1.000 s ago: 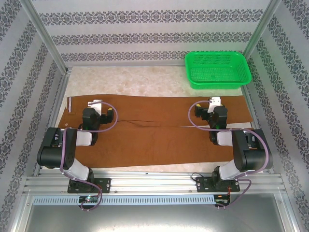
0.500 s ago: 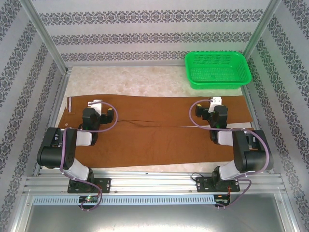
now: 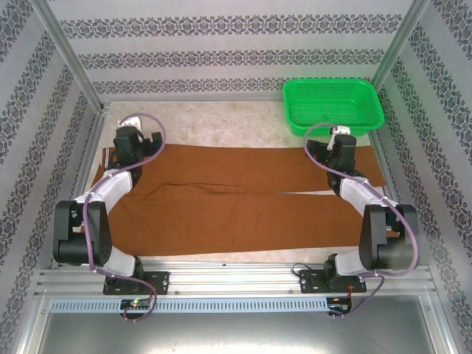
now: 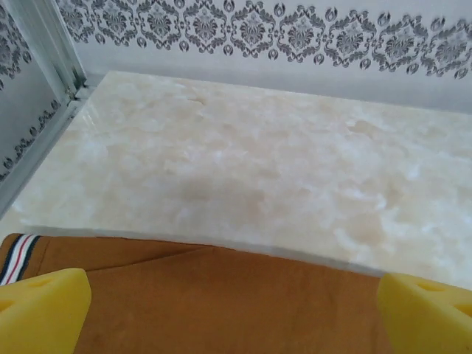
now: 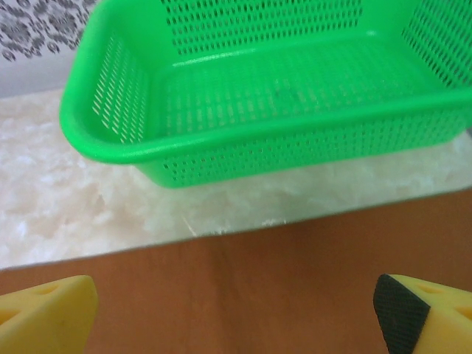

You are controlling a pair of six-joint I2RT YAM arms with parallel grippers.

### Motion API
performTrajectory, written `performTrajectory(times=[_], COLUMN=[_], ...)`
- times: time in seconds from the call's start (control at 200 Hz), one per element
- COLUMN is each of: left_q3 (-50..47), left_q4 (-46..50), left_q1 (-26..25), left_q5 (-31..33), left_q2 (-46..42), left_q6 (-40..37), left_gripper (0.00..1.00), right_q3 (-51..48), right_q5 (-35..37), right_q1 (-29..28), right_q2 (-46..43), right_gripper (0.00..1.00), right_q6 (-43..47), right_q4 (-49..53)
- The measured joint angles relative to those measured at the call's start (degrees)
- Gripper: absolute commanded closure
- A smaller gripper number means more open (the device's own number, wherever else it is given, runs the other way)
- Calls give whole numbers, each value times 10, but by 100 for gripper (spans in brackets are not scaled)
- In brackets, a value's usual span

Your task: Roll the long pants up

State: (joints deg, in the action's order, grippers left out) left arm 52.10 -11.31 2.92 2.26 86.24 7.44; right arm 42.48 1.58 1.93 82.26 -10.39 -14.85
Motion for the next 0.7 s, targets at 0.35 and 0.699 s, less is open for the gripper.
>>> performTrajectory(times=[0.35, 0.699], left_q3=[222, 385], left_q4=[235, 365], left_q1=[29, 152], left_q5=[-24, 31], left_q2=[166, 262], left_q6=[79, 139], left_gripper=[3, 3], right_q3=[82, 96], right_q5=[19, 20], right_q1=[29, 36], right_q2=[7, 45], right_gripper=[2, 2], right_q6=[-41, -62], right_q4=[114, 164])
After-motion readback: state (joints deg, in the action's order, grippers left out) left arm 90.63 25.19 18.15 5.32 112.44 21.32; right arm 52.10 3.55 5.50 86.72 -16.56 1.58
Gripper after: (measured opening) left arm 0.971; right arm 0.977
